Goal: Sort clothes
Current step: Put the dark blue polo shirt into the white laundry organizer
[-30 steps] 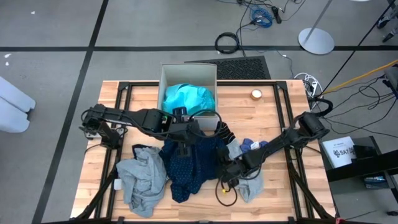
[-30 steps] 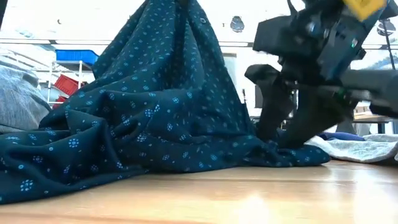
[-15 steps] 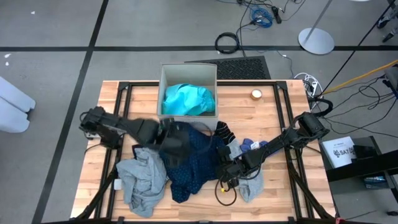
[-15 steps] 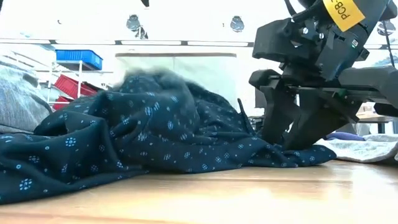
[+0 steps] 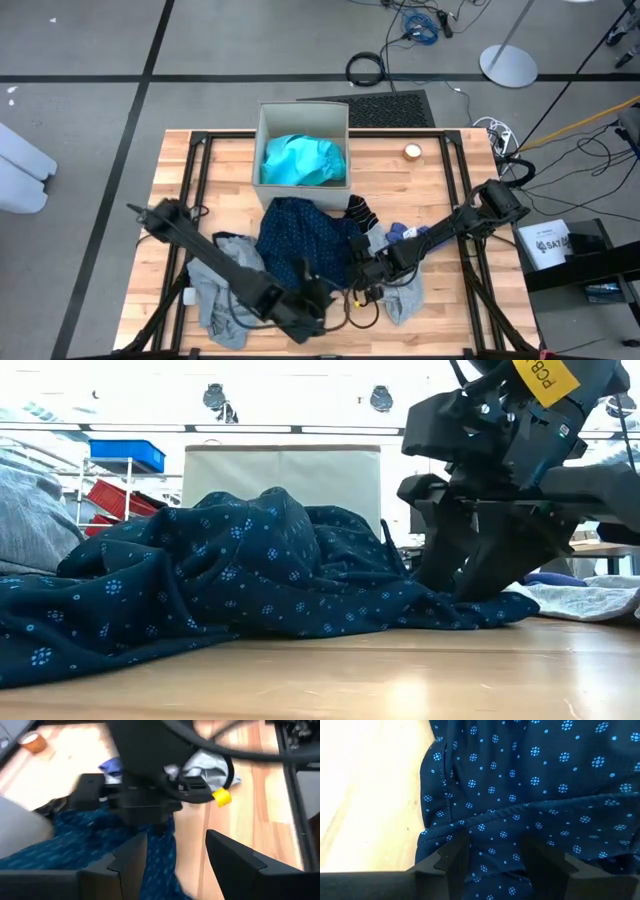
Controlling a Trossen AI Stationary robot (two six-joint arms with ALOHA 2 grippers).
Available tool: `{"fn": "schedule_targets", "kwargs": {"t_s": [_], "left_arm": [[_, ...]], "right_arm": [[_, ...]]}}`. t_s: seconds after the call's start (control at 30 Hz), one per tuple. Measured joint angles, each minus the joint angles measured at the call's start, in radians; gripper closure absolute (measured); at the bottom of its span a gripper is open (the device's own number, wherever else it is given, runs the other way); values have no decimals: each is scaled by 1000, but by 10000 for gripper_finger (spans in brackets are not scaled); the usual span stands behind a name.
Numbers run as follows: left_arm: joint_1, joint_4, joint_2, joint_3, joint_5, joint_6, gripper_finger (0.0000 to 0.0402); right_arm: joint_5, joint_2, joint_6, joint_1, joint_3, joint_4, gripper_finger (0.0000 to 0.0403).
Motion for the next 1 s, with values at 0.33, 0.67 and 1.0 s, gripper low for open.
{"fn": "schedule_targets", "kwargs": {"t_s": [0.33,0.67,1.0], "left_arm": [[8,-7,213,-2,14,-98,190],[28,-2,307,-1,-10,-151,190],[59,-3,318,0,82,-166,249]], "right_arm": [[-5,-1,-18,-10,0,-8,234],[-3,-4,-17,-15,-2,35,234],[-45,-5,-19,-8,-2,38,234]]}}
